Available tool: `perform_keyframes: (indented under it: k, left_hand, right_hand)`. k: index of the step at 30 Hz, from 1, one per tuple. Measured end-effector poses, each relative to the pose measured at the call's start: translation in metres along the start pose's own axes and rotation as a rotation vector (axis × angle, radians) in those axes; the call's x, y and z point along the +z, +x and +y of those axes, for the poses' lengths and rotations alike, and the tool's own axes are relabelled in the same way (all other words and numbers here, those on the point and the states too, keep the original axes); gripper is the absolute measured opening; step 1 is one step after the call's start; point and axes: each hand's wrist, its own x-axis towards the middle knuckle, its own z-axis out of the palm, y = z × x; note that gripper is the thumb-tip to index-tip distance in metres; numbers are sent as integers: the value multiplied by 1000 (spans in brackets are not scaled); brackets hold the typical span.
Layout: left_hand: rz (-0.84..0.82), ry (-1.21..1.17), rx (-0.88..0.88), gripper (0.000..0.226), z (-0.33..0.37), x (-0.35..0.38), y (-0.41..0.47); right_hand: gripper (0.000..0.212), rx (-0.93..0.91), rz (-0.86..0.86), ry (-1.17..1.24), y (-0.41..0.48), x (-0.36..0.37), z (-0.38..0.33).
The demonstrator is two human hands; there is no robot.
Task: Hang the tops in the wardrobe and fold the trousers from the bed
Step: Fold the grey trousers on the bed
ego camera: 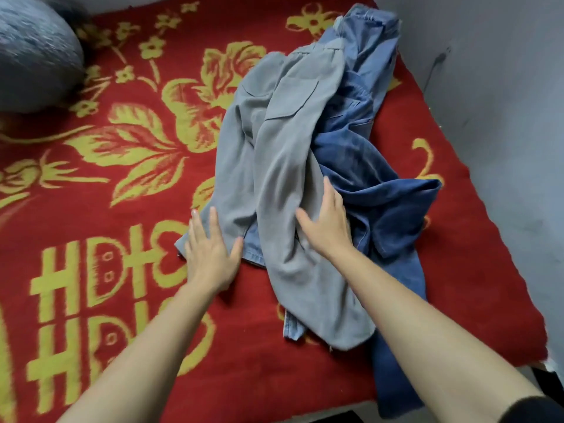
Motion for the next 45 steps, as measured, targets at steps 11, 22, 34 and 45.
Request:
perform_keyframes:
  k: [11,22,34,45]
  left_hand:
    - [105,-500,-159,65,-42,102,106]
    - [55,-173,-145,23,-133,112,-19]
    - [-1036,538,-263,50,-191,80,-91]
    - [-112,193,411,82,-129,56,36]
  right_hand:
    - [75,89,49,149,101,111,18]
    - [33,92,-112,-223,-56,179,75]
    - [61,59,-1073,-1022,-131,184,40]
    - [85,-132,128,-798,20,159,-13]
